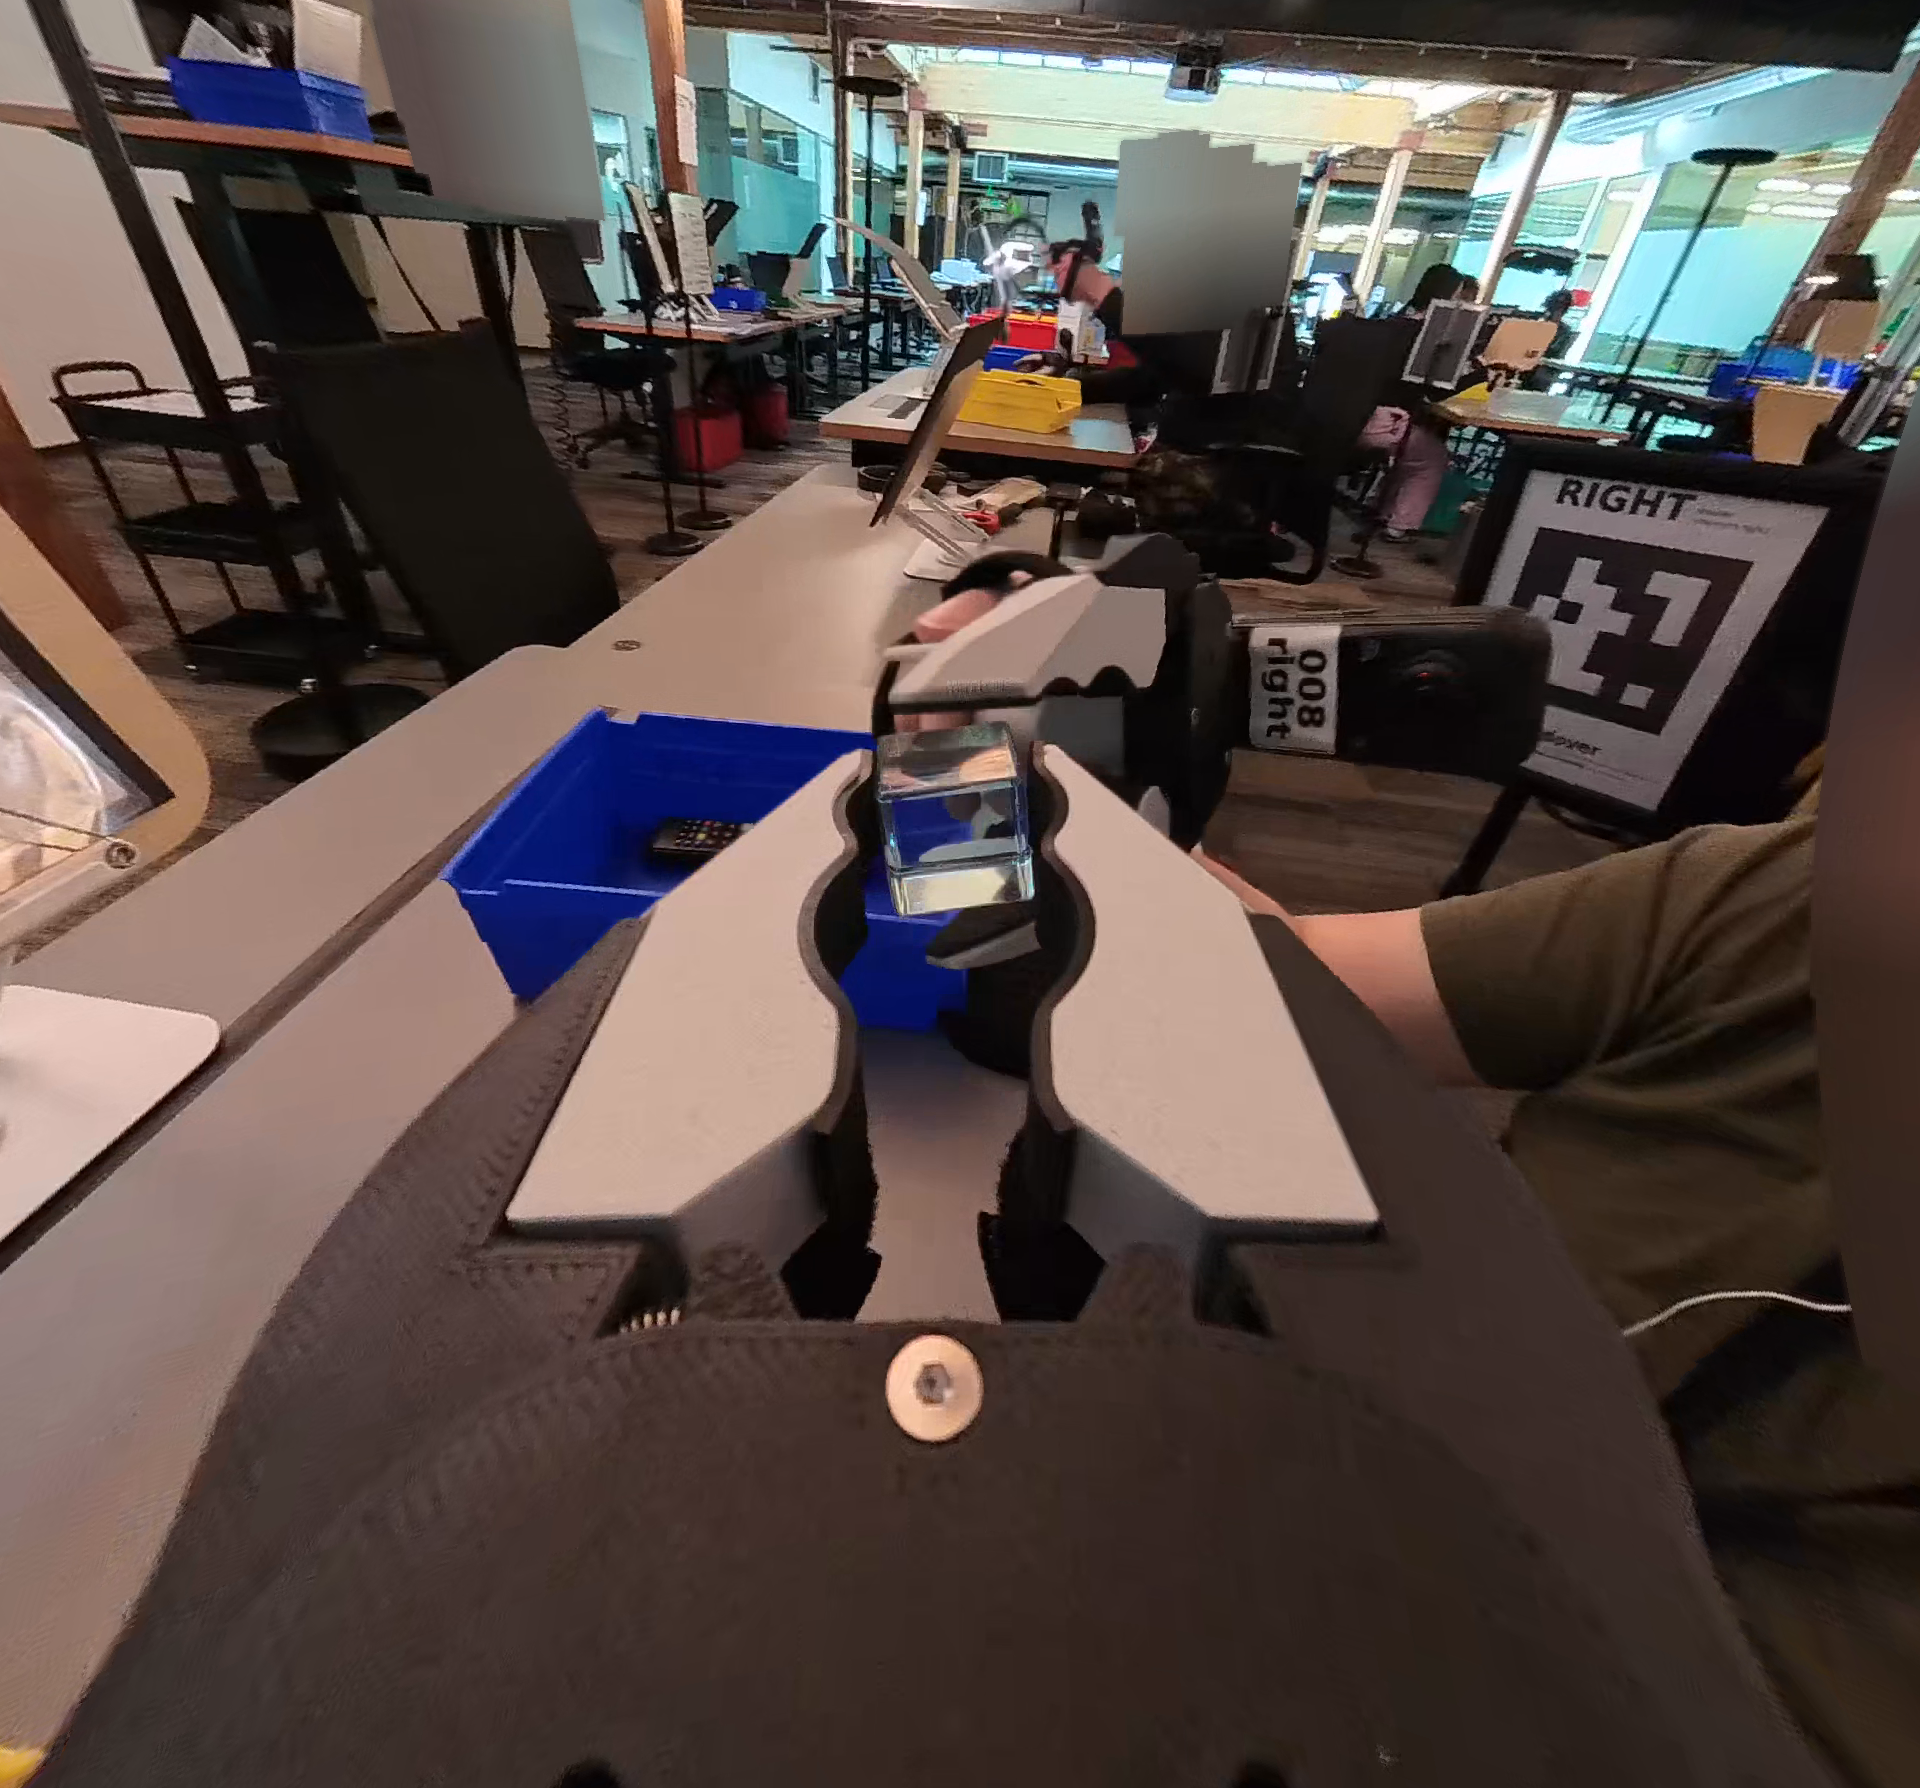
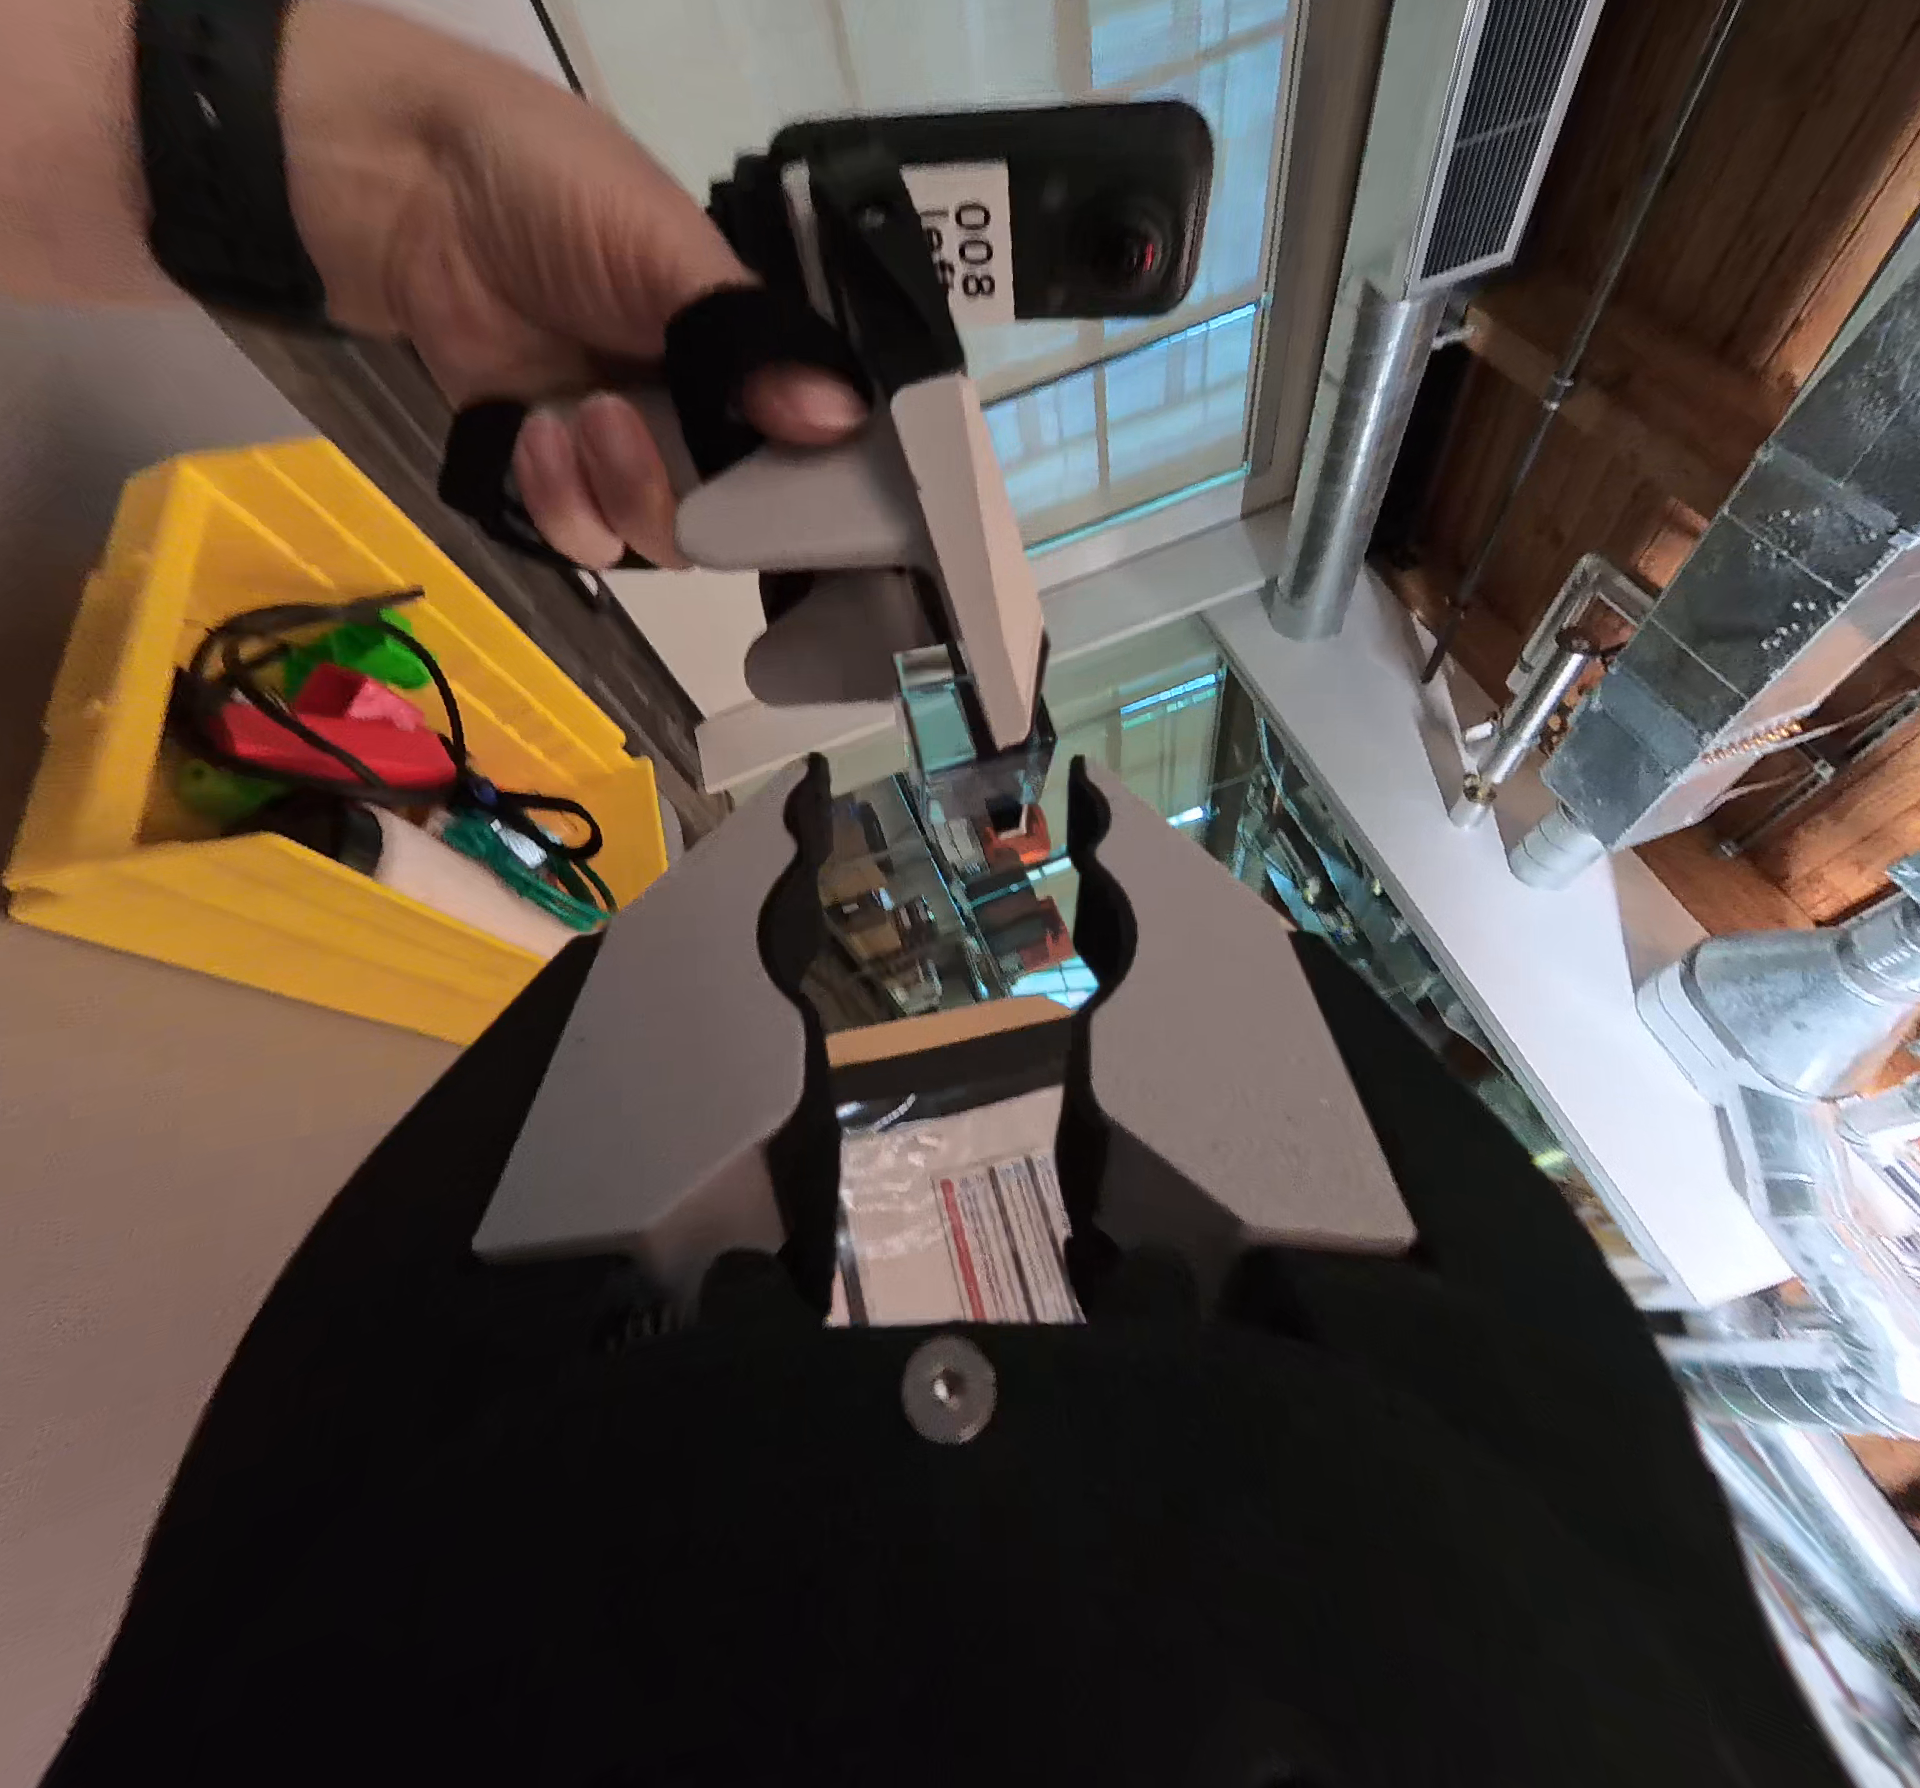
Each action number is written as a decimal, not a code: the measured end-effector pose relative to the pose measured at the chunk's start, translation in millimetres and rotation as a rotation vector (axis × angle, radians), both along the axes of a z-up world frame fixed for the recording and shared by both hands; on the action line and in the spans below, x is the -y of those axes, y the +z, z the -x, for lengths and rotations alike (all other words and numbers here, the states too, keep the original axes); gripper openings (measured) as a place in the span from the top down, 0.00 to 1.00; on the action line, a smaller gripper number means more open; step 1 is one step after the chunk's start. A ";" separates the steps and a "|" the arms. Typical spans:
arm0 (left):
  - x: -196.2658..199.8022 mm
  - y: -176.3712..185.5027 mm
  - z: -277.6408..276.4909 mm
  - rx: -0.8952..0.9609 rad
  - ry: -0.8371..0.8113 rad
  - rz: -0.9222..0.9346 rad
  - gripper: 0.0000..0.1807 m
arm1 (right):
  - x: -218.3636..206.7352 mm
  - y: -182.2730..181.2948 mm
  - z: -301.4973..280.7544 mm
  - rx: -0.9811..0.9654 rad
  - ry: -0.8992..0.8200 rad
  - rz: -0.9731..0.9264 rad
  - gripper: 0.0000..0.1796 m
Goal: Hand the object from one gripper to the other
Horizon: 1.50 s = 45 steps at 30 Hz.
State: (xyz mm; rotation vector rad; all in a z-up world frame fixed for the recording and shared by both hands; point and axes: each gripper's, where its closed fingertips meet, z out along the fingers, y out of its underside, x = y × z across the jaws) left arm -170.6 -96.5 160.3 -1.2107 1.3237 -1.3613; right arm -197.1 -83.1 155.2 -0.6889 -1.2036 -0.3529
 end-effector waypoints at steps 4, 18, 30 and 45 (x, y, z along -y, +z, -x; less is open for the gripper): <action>17.7 -0.7 -0.2 -0.014 -0.092 0.016 0.86 | 12.7 5.9 3.7 -0.027 0.061 -0.016 0.85; -23.2 38.9 12.0 0.137 0.418 -0.355 0.57 | -44.5 30.9 -65.5 -0.243 -0.329 -0.078 0.86; -55.5 -0.3 -15.9 -0.135 0.759 -0.457 0.68 | -57.5 13.0 -34.4 -0.102 -0.483 -0.190 0.86; -34.5 27.9 3.0 0.043 0.574 -0.398 0.85 | -27.1 35.9 -33.0 -0.269 -0.315 -0.320 0.80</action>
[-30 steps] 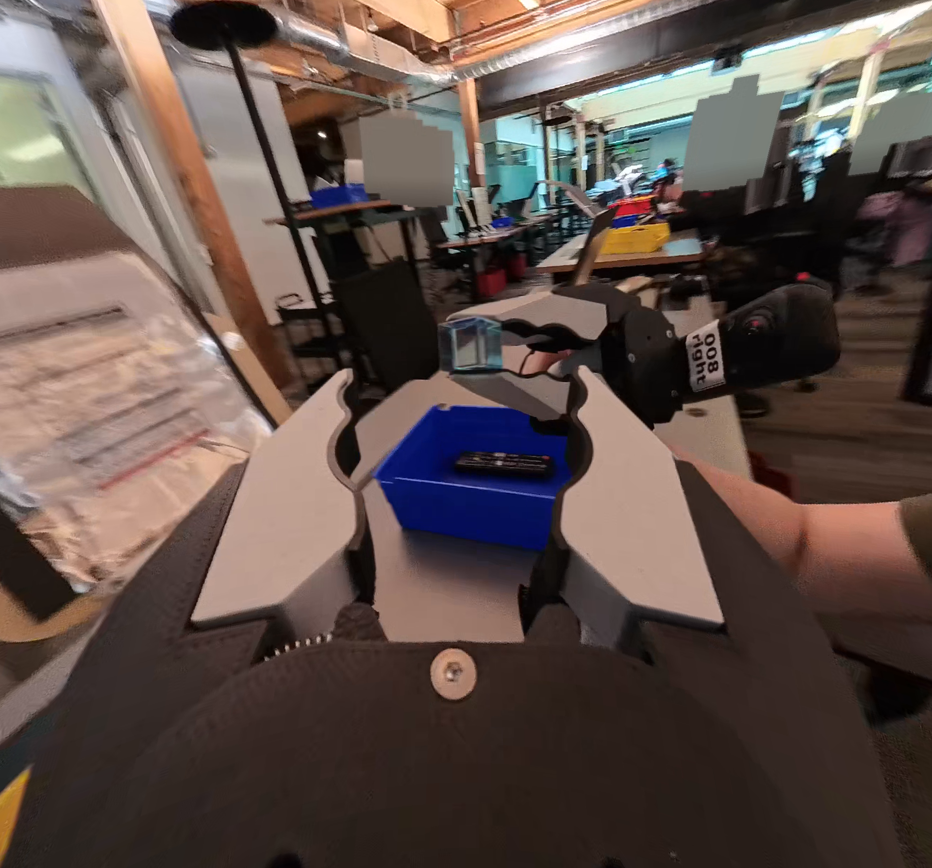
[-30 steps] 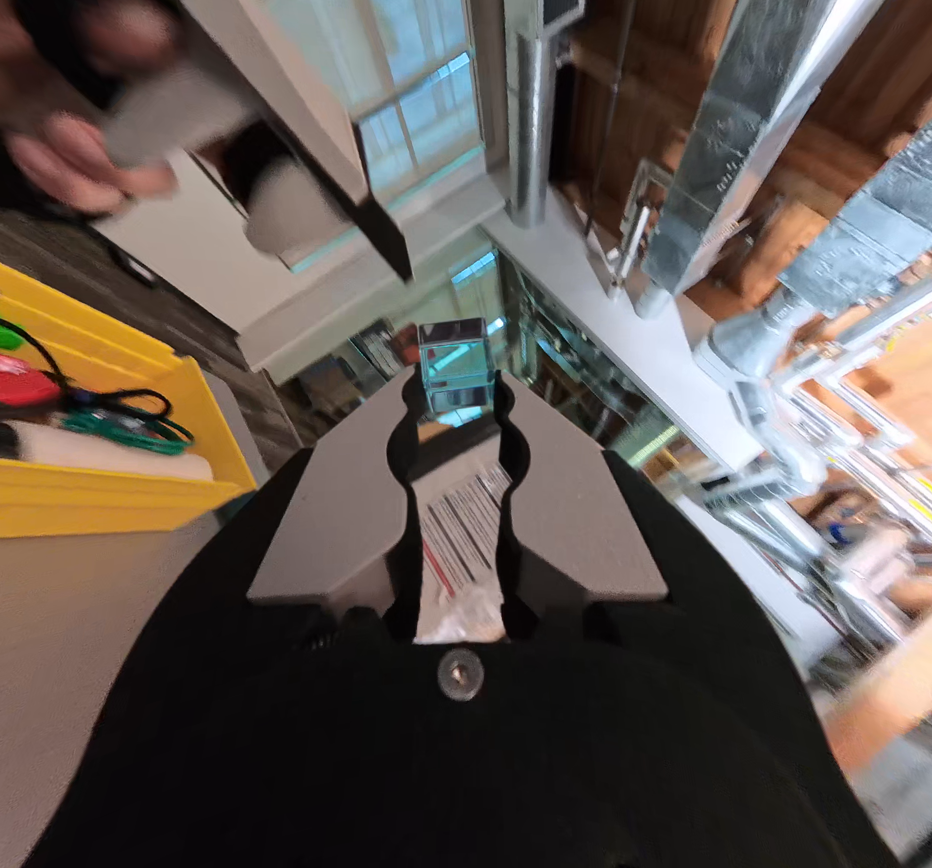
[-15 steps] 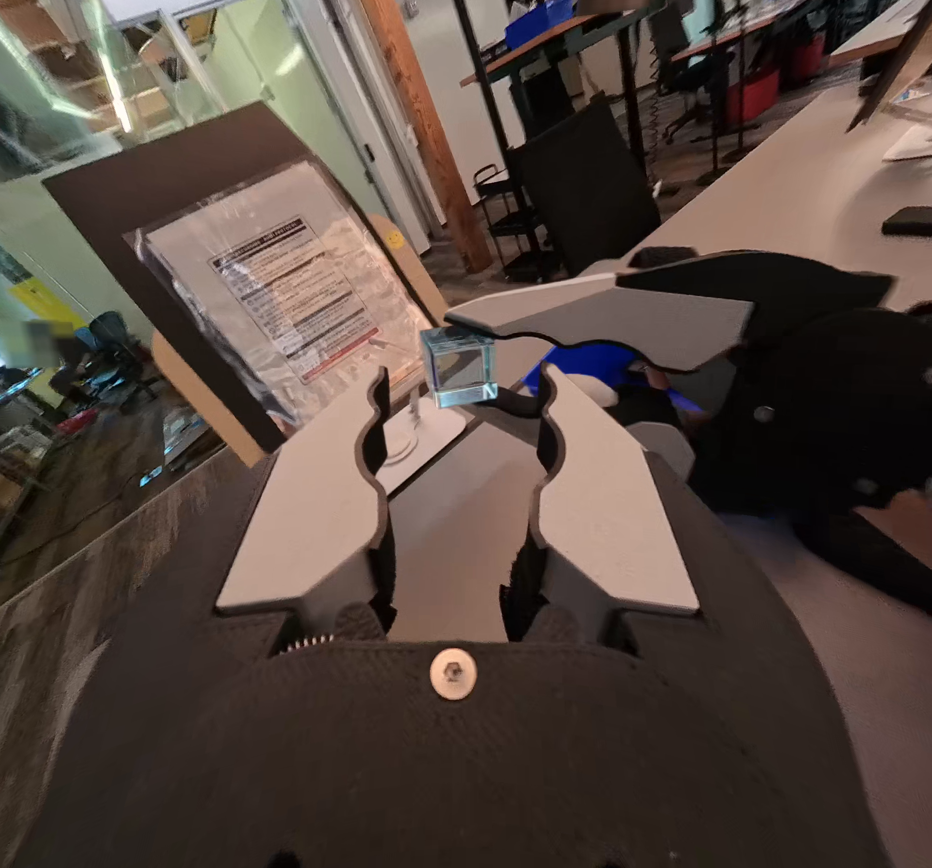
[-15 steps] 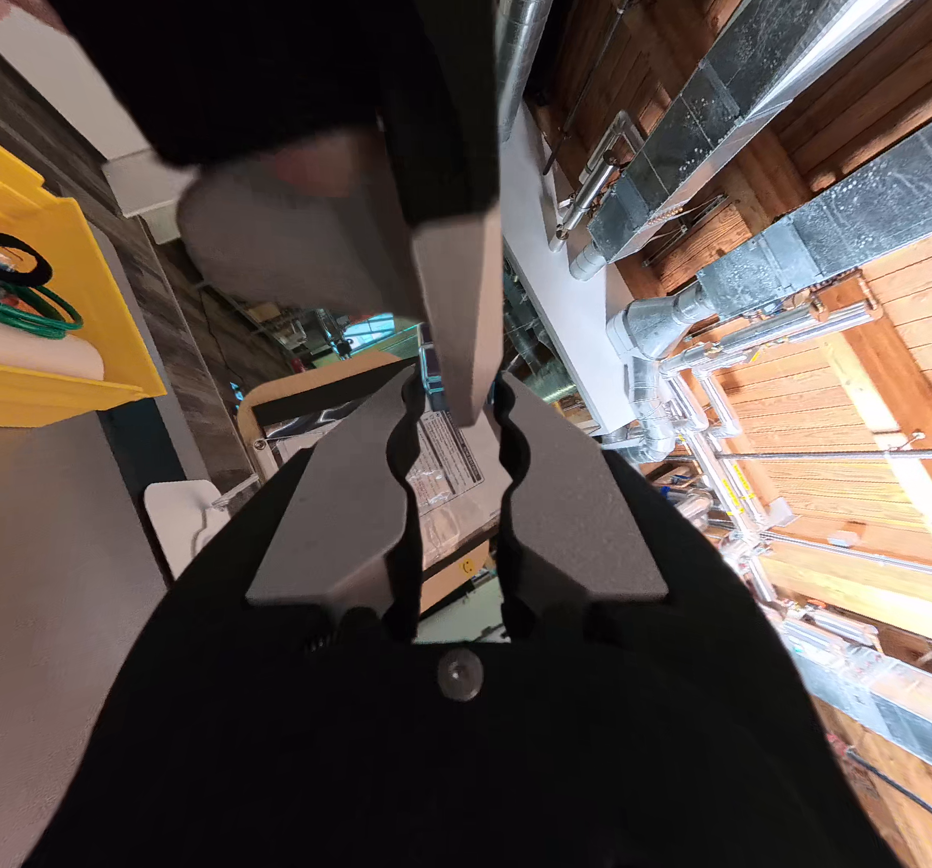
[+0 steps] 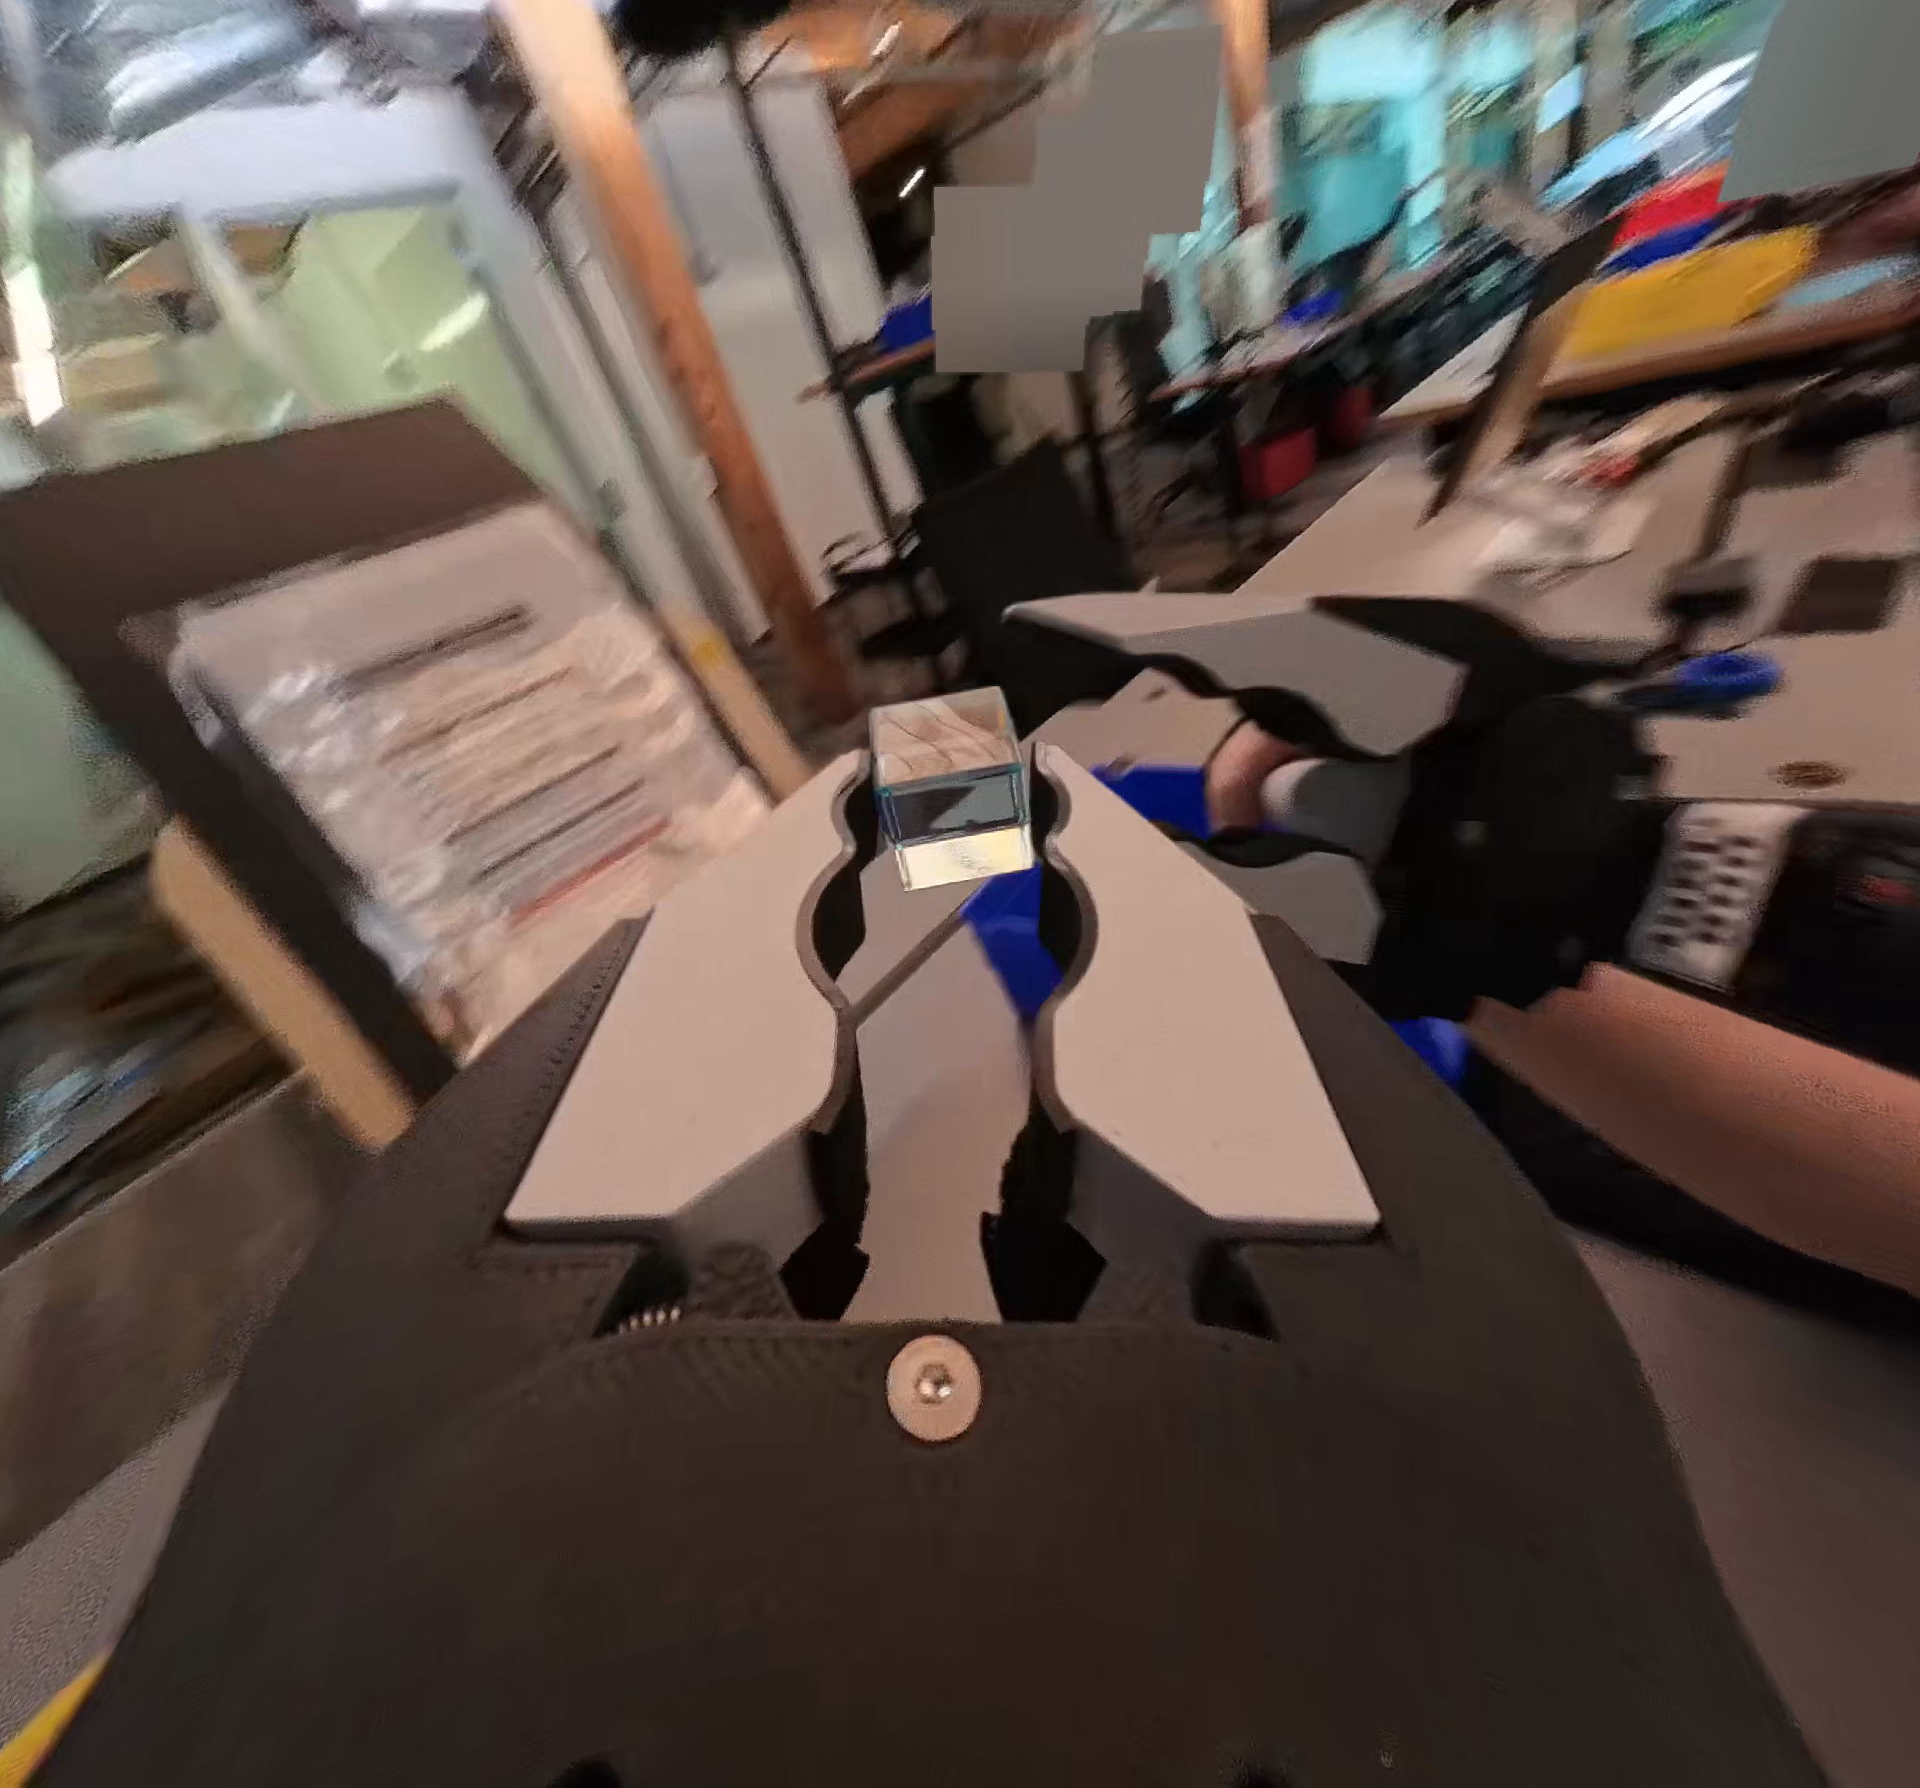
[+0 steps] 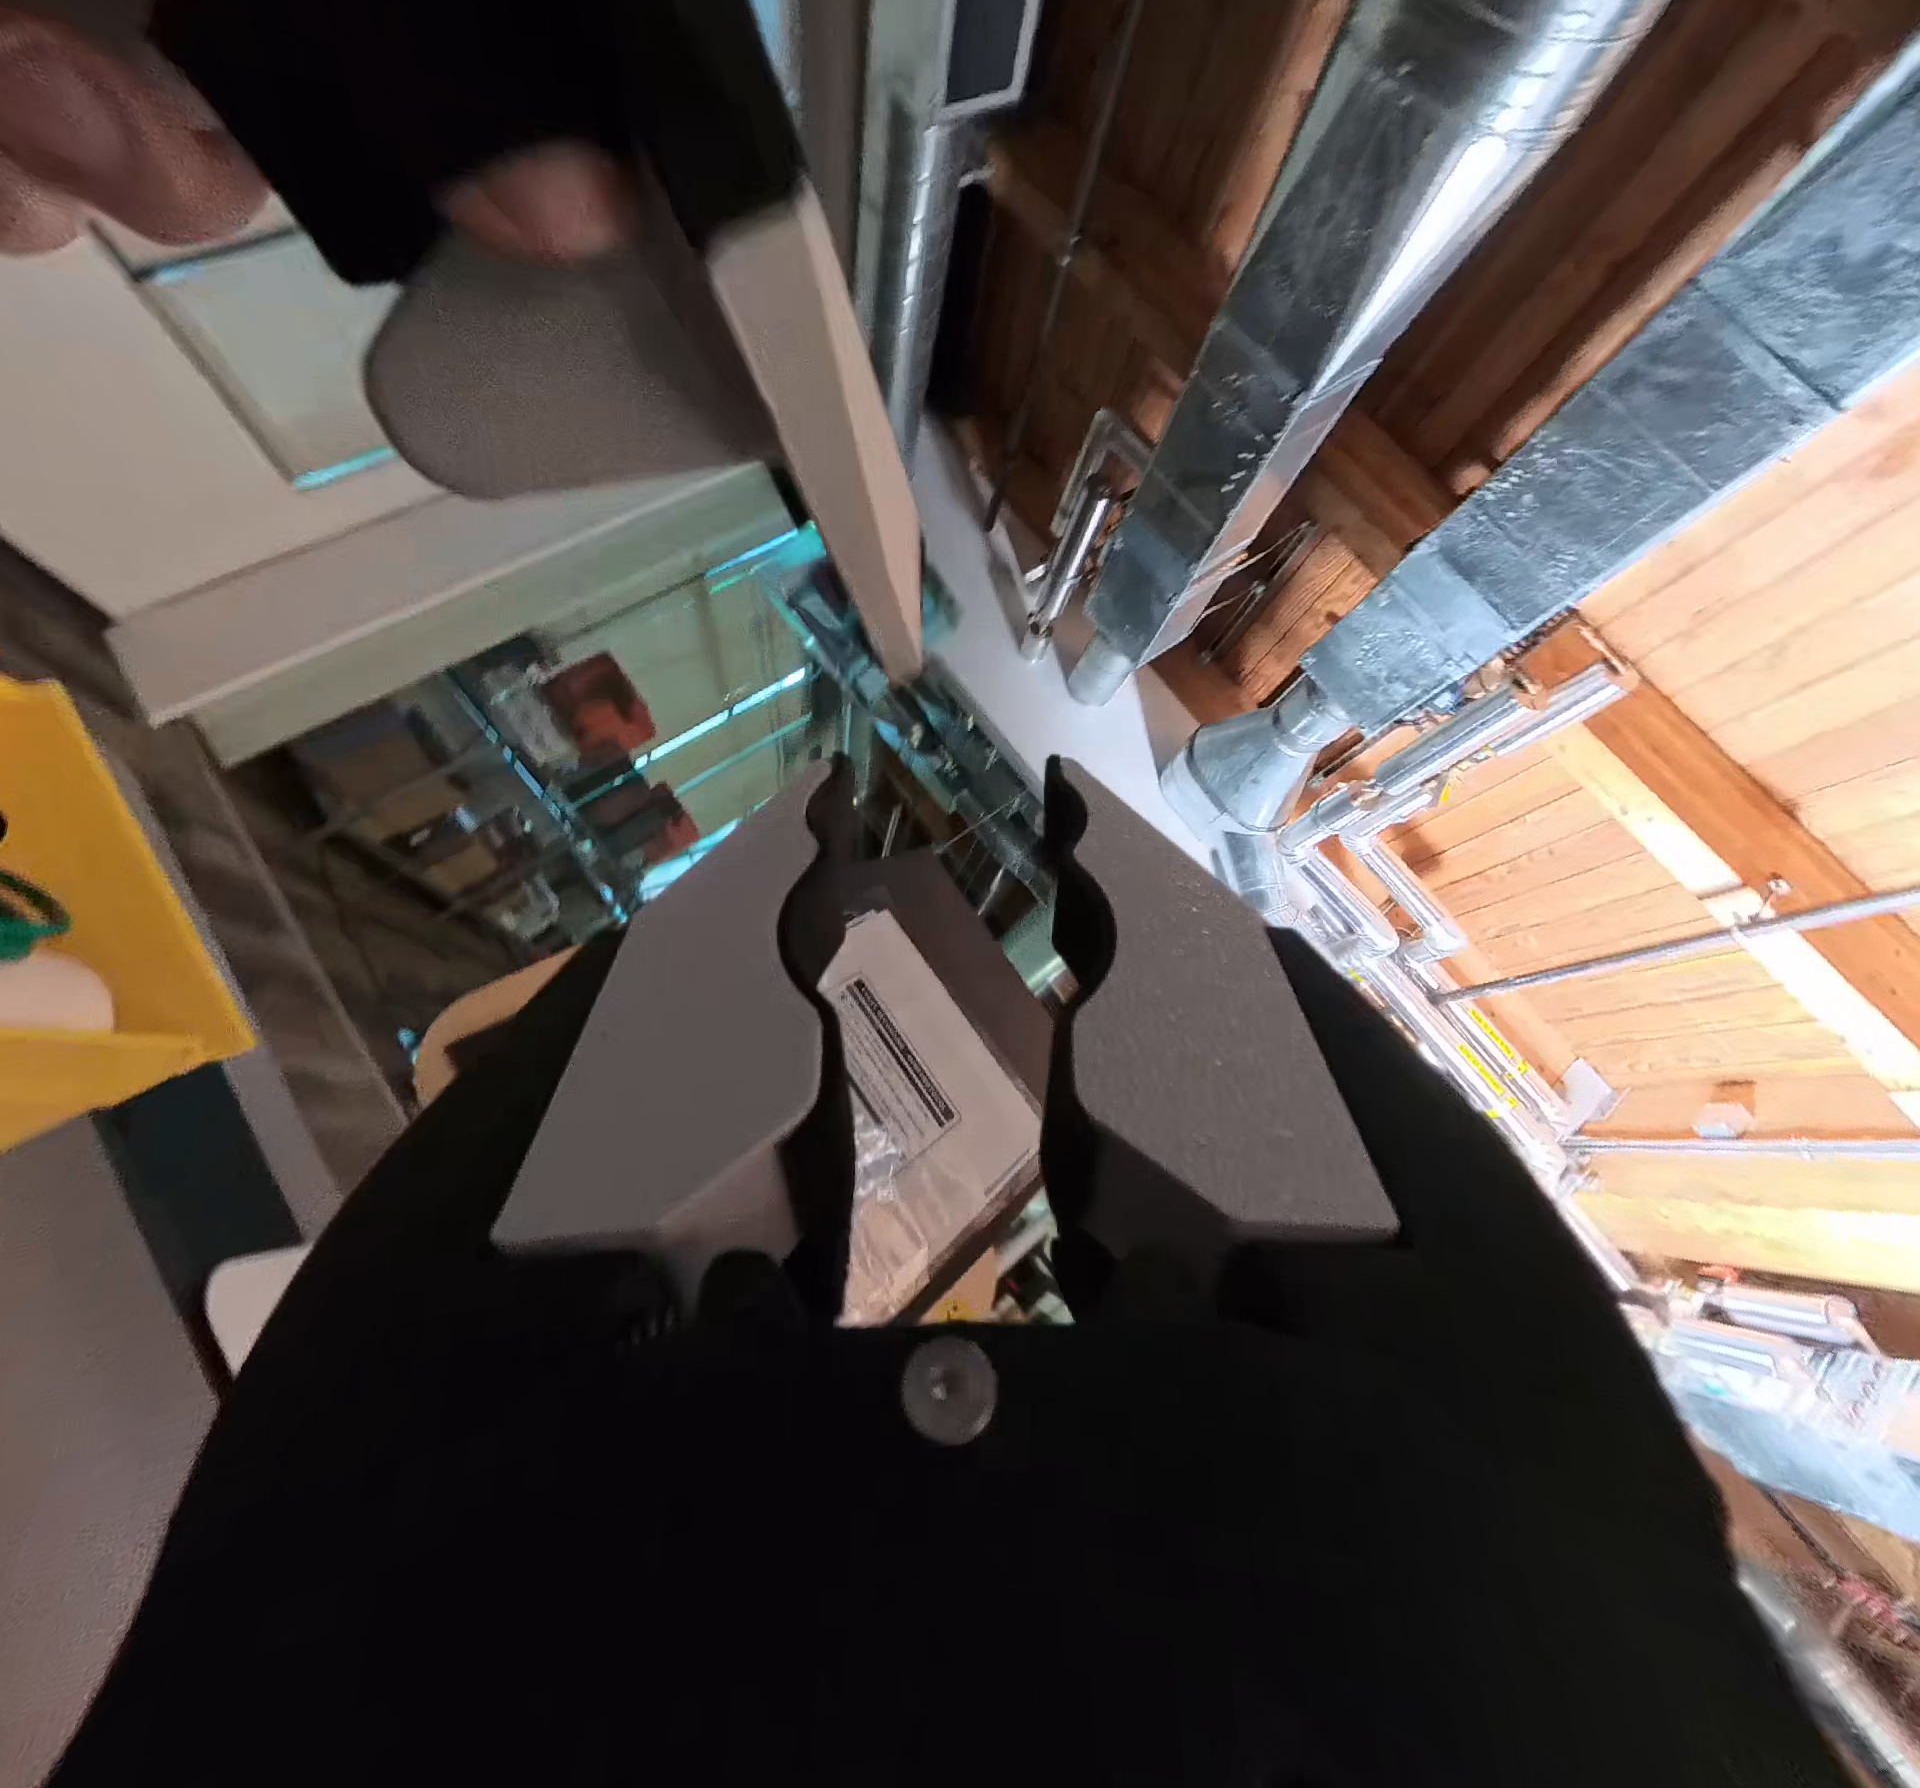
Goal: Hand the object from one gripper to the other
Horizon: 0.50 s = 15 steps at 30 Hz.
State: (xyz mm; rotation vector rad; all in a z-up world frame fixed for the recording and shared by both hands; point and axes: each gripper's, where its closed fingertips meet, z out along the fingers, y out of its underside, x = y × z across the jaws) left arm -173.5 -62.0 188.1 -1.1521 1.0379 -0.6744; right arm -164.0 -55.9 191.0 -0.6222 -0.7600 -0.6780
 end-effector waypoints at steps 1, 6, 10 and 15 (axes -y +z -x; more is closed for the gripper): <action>10.6 7.3 2.4 0.035 -0.083 -0.022 0.85 | 3.2 4.0 -4.8 -0.042 0.029 -0.011 0.81; 52.7 36.3 23.1 0.228 -0.394 -0.170 0.85 | -0.8 7.1 -11.4 -0.369 0.500 0.316 0.83; 67.1 40.7 31.1 0.320 -0.608 -0.107 0.85 | 18.0 13.9 8.0 -0.779 1.493 1.083 0.84; 58.8 26.6 20.9 0.300 -0.666 -0.086 0.85 | 32.3 10.5 18.9 -0.897 2.097 1.702 0.85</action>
